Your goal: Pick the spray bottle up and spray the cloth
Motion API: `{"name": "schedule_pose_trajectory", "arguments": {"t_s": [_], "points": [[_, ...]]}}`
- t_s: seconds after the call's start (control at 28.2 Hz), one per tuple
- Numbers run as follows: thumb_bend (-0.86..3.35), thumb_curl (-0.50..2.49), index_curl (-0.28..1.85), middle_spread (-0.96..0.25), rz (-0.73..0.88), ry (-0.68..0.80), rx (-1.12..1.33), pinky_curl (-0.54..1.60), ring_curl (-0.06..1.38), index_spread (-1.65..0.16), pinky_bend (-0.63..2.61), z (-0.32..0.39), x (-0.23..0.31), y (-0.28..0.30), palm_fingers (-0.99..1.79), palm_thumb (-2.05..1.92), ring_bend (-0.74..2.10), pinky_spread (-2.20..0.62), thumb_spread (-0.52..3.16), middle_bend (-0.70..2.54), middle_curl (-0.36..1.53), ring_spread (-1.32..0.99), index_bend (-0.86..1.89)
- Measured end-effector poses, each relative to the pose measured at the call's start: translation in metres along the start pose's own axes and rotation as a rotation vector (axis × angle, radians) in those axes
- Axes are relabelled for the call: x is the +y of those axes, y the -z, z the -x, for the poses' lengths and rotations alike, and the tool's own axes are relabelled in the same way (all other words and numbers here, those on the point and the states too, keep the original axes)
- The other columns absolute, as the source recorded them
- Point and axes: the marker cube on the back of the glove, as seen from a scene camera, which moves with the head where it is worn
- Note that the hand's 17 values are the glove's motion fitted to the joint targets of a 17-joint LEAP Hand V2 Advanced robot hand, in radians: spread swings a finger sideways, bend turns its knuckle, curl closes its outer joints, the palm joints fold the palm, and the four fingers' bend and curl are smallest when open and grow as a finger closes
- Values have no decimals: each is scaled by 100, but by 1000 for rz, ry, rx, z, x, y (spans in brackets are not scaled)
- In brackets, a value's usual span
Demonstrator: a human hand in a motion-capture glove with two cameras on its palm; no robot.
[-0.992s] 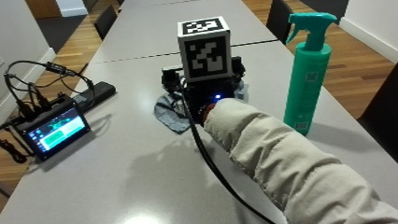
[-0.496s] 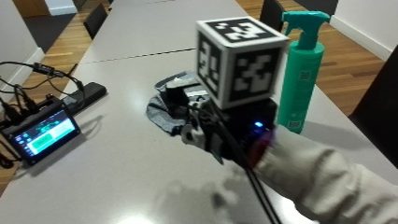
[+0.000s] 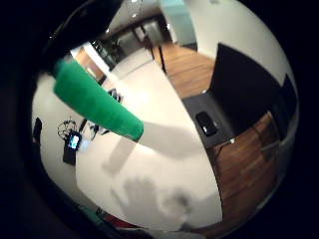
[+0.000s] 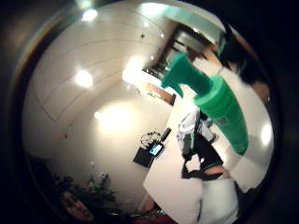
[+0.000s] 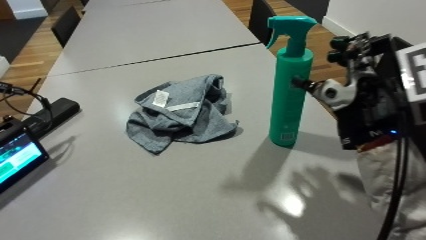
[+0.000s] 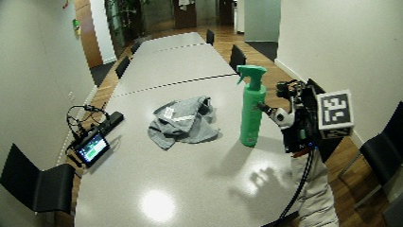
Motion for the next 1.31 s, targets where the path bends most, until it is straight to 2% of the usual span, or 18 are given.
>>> {"name": "schedule_pose_trajectory", "arguments": {"t_s": [0.11,0.18,0.35,0.5,0.57,0.64,0.85,1.06,1.2,1.31], "points": [[13,48,41,-10,135,-70,-123,36,39,-30,38,-31,-16,-41,30,80,47,-9,82,61,40,-12,16],[13,48,40,-7,215,-60,-202,34,38,-30,37,-47,-20,-69,21,83,46,-3,83,59,40,-9,10],[13,50,25,-7,223,-17,-303,27,34,-30,35,-55,-21,-97,50,91,63,3,82,63,40,-8,-3],[14,53,27,-10,220,-28,-423,26,35,-26,35,-51,-22,-96,71,100,68,3,80,55,38,-11,16],[15,54,29,-11,214,-26,-464,27,37,-27,37,-51,-25,-92,75,104,69,3,76,51,38,-12,18],[14,56,28,-12,199,-33,-484,32,37,-27,53,-50,-26,-80,84,107,65,-5,71,45,38,-13,13],[8,58,28,-14,73,-62,-469,36,39,-27,58,-65,-24,-25,90,109,60,-16,60,43,39,-14,10],[4,60,28,-14,-1,-76,-481,37,40,-28,57,-99,-28,-7,92,113,58,-20,54,40,41,-15,9],[2,62,27,-15,-10,-110,-438,38,41,-28,55,-114,-25,-2,93,115,57,-21,50,39,42,-15,9],[1,63,27,-14,21,-95,-292,38,41,-28,54,-114,-27,2,94,117,56,-22,47,38,43,-15,9]]}}
